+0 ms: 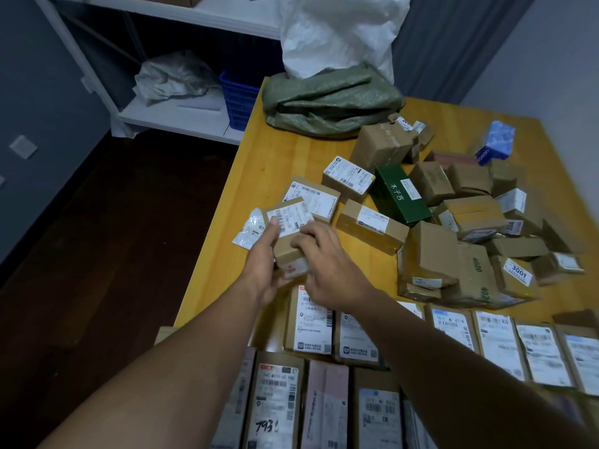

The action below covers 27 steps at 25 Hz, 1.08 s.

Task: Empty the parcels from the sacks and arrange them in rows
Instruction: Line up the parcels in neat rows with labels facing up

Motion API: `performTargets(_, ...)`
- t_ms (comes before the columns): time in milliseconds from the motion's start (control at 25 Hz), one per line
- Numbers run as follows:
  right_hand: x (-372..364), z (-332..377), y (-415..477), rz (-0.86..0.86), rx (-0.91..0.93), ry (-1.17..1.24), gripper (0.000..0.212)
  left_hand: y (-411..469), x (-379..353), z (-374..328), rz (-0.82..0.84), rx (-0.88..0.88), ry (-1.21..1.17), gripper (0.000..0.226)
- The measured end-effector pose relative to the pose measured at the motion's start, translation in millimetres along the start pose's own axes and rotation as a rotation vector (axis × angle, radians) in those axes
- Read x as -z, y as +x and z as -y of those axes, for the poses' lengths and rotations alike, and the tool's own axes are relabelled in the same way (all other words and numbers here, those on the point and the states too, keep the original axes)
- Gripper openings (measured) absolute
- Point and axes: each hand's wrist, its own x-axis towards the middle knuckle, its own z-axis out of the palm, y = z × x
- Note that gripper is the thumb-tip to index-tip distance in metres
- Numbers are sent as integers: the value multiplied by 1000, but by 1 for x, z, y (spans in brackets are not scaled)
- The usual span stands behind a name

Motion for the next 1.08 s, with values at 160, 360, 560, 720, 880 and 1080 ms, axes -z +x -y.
performTargets(160, -3, 22, 6, -112, -191, 299, 45, -1, 24, 0, -8, 35, -59, 31)
performTargets(360, -8, 28, 14, -180, -526, 374, 31, -7, 41, -2, -17, -62, 11, 23)
performTargets(560, -11, 33, 26, -73, -718, 416, 44, -5, 63, 1, -102, -68, 107, 24)
performTargets(720, -19, 26, 20, 51, -785, 328, 45, 4, 83, 16, -131, 46, 289, 20)
performTargets(880, -30, 9, 7, 280, -828, 244, 43, 20, 93, 41, -142, 245, 380, 42)
performTargets(1080, -47, 6, -5, 379, -816, 197, 37, 32, 94, 60, -181, 271, 658, 36)
